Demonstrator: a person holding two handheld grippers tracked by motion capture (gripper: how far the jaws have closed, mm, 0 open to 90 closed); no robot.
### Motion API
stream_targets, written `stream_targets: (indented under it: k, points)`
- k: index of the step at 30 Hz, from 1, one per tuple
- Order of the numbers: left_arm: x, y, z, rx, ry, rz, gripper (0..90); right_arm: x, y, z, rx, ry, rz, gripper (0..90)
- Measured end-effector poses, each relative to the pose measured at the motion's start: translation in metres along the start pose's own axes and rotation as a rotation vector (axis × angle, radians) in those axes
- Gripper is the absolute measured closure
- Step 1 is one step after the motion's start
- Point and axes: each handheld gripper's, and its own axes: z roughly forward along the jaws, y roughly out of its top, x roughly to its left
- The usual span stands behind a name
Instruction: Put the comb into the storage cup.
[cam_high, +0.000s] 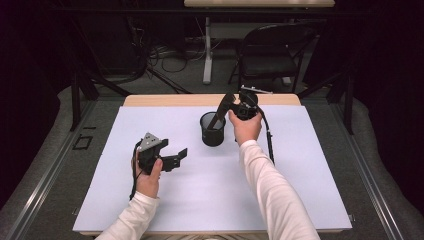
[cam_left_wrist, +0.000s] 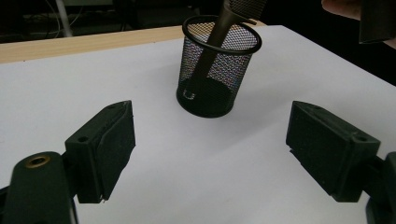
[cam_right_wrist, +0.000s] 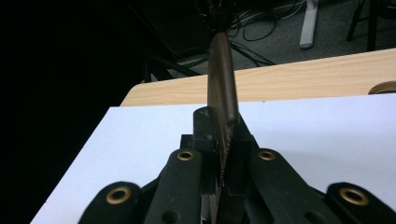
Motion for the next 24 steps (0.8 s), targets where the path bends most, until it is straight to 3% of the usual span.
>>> stream_targets:
  k: [10, 24]
  points:
    - [0.000, 0.000, 0.000, 0.002, 0.001, -0.002, 15.8, -0.003, -0.001, 0.000, 0.000, 0.009, 0.022, 86.4]
    - [0.000, -0.001, 0.001, 0.007, 0.002, 0.003, 15.8, -0.020, -0.001, -0.001, 0.005, 0.000, 0.059, 86.2]
